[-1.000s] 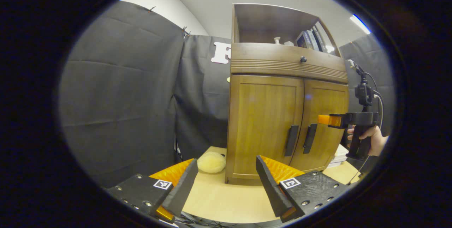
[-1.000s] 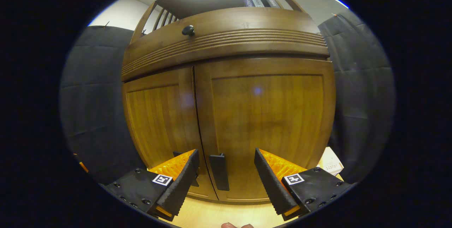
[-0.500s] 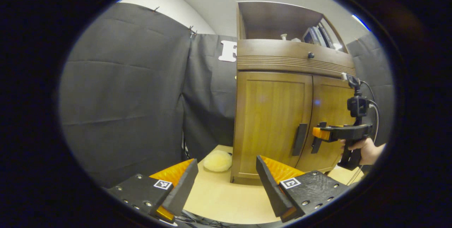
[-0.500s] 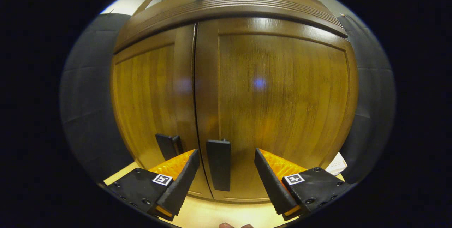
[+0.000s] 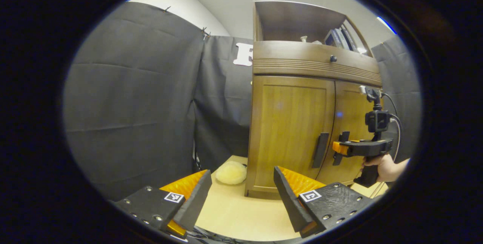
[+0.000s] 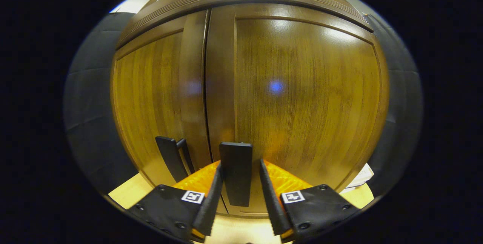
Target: Open the right door of the double-door shoe cabinet with the right hand, and open the left door with the left hand.
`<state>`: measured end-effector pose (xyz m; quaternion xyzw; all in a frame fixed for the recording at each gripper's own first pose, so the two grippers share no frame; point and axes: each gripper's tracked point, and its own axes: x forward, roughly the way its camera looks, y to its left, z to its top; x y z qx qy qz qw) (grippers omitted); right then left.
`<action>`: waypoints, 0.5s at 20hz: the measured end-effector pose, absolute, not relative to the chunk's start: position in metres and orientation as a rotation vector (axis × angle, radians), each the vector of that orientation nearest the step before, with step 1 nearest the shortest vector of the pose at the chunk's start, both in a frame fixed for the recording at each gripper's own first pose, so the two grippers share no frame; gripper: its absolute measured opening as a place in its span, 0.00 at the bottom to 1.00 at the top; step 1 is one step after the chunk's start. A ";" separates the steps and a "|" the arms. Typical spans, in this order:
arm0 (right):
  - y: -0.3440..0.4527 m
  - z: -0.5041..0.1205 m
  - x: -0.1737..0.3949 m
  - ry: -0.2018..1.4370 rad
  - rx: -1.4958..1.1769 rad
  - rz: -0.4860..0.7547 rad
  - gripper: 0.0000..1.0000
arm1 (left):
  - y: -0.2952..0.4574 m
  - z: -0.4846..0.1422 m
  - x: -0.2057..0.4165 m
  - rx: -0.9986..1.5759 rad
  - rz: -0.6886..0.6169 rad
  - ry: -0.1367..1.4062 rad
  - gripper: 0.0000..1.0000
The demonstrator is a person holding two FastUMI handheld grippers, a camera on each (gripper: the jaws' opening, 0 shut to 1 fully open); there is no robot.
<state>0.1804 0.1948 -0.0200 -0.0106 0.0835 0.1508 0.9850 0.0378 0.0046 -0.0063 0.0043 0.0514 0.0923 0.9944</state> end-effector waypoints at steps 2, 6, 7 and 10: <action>0.198 -0.025 0.181 0.187 -0.014 0.317 0.48 | 0.005 -0.010 0.036 0.012 0.179 0.105 0.95; 0.199 -0.029 0.184 0.157 -0.023 0.297 0.32 | 0.006 -0.016 0.039 0.003 0.172 0.120 0.96; 0.198 -0.028 0.183 0.154 -0.012 0.301 0.29 | 0.008 -0.017 0.039 -0.001 0.170 0.121 0.96; 0.199 -0.031 0.184 0.171 -0.016 0.365 0.18 | 0.009 -0.018 0.040 -0.010 0.167 0.123 0.95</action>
